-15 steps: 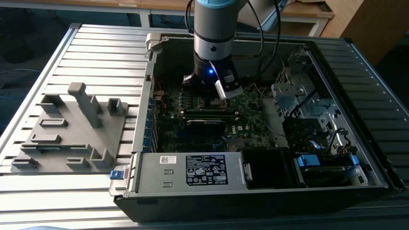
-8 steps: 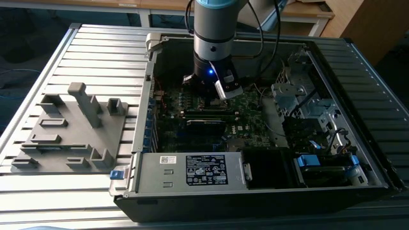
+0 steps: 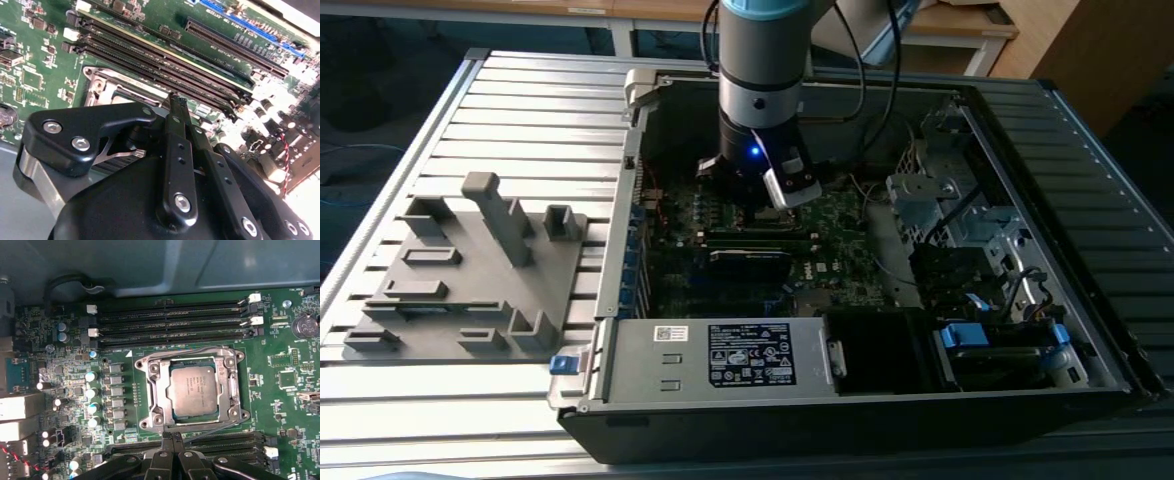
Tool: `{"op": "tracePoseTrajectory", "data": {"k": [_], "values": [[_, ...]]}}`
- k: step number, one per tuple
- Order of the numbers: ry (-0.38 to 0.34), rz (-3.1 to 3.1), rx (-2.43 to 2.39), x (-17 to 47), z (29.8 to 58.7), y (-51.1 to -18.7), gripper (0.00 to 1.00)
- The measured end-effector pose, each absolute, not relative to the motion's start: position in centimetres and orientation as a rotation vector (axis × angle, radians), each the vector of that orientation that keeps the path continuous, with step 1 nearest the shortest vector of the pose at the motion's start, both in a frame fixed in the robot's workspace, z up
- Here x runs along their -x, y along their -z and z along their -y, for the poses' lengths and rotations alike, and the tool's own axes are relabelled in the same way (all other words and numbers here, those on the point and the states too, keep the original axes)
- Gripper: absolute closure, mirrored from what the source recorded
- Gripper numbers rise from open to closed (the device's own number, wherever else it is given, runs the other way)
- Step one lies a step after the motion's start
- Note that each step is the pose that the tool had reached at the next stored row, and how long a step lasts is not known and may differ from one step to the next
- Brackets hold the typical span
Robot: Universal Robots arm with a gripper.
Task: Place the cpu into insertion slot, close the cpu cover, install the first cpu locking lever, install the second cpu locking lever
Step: 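Install the second cpu locking lever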
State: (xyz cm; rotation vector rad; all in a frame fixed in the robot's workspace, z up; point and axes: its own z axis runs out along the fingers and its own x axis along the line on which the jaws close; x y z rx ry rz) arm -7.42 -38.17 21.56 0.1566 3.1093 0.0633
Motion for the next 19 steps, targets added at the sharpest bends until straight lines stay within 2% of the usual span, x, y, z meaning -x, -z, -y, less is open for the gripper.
{"op": "tracePoseTrajectory", "data": {"k": [19], "values": [[-0.068,-3.113,-0.087,8.37,38.42,-20.97,0.89]]}}
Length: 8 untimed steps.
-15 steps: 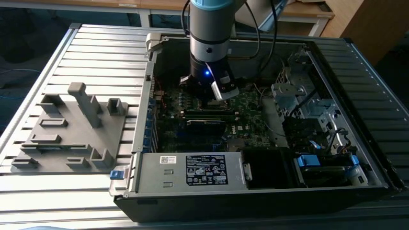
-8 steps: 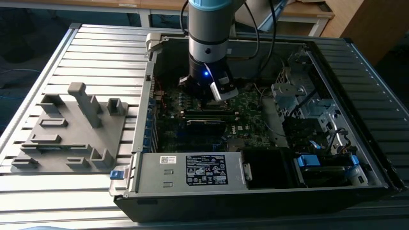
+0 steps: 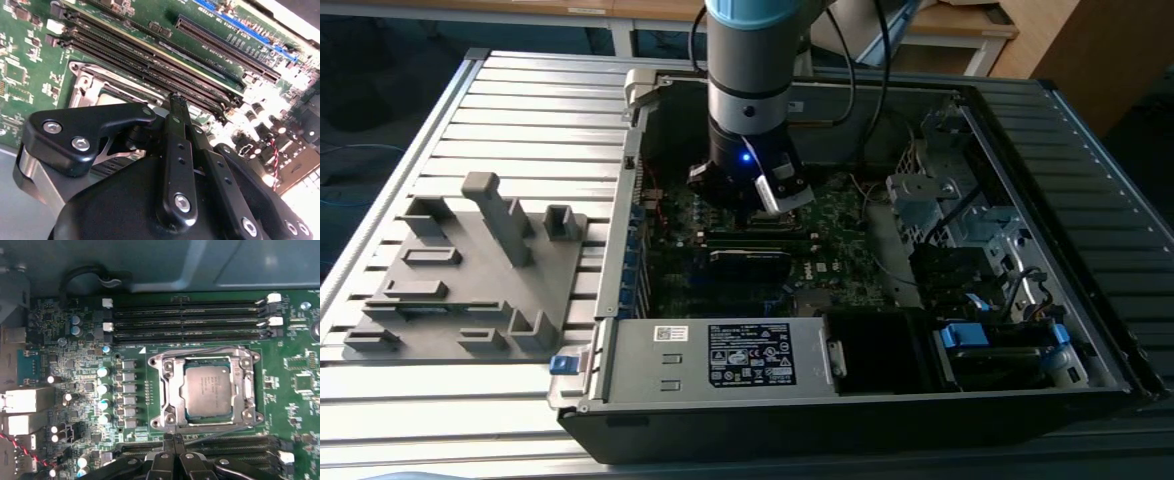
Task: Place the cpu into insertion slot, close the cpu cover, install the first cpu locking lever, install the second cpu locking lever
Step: 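Install the second cpu locking lever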
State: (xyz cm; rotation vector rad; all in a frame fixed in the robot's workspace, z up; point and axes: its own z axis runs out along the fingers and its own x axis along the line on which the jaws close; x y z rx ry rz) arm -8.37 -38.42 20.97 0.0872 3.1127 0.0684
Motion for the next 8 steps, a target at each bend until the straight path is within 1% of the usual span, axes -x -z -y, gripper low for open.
{"op": "tracePoseTrajectory", "data": {"k": [8], "values": [[-0.074,-3.113,-0.082,8.60,38.43,-20.59,0.89]]}}
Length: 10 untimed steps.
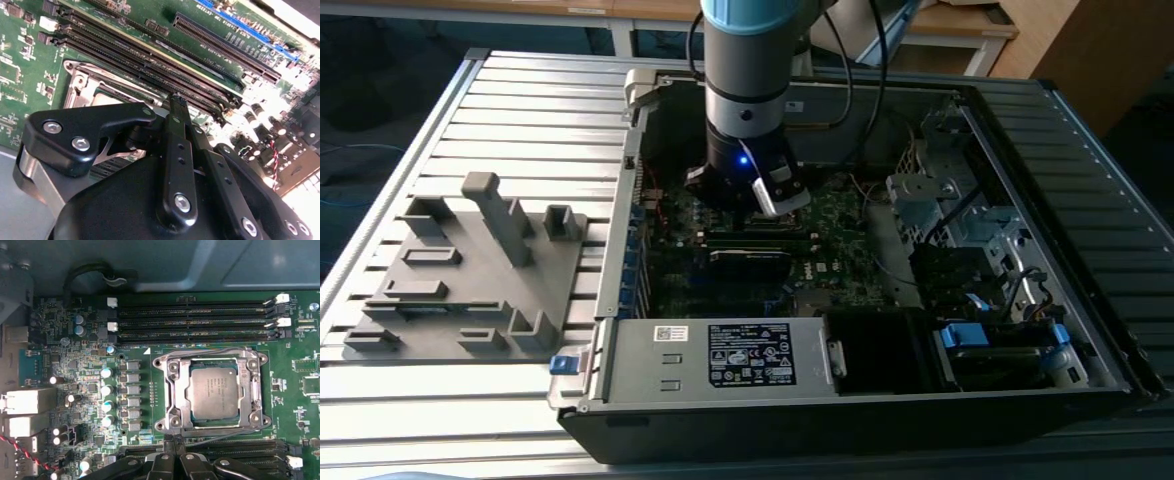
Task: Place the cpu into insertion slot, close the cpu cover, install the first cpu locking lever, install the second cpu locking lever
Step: 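Install the second cpu locking lever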
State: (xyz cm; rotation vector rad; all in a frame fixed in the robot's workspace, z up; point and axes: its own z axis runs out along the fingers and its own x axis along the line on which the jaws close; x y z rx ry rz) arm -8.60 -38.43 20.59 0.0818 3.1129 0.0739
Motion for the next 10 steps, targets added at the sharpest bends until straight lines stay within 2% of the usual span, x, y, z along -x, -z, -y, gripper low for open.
{"op": "tracePoseTrajectory", "data": {"k": [10], "values": [[-0.085,-3.113,-0.082,8.72,38.44,-20.34,0.89]]}}
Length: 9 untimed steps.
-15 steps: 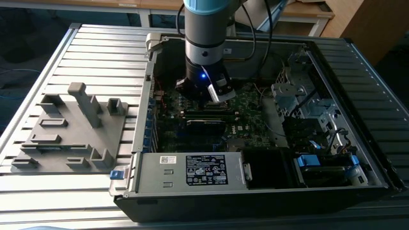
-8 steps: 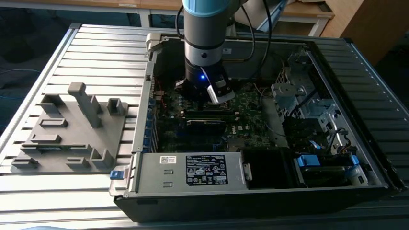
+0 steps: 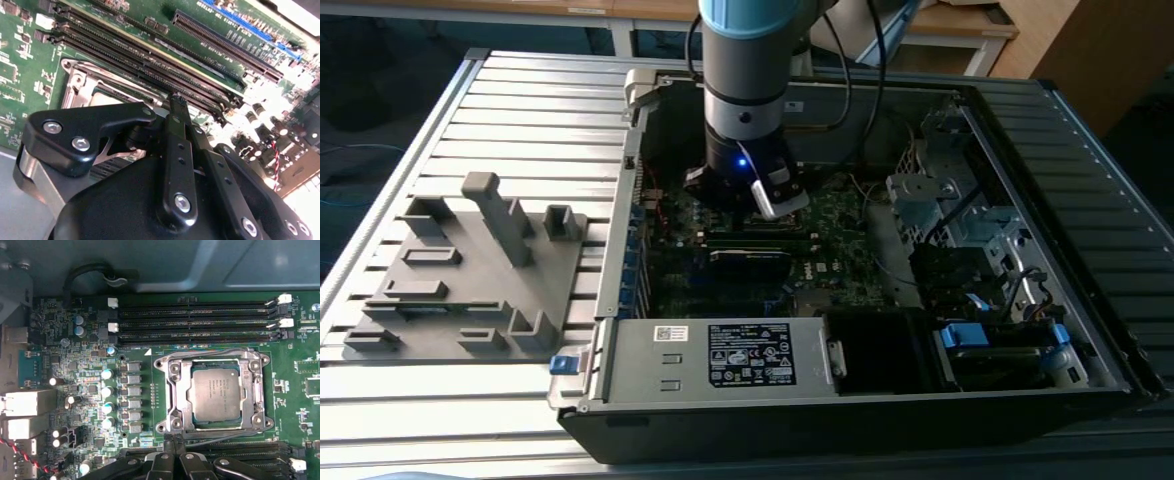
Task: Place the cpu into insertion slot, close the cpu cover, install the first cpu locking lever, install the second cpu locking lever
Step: 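Install the second cpu locking lever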
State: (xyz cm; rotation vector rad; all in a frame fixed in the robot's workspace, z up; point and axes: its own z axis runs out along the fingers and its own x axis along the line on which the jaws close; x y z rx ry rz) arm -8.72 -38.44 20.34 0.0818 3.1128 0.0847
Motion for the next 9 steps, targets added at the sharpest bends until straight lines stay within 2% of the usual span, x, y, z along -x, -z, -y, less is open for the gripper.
{"op": "tracePoseTrajectory", "data": {"k": [9], "values": [[-0.127,-3.112,-0.083,8.90,38.43,-20.12,0.89]]}}
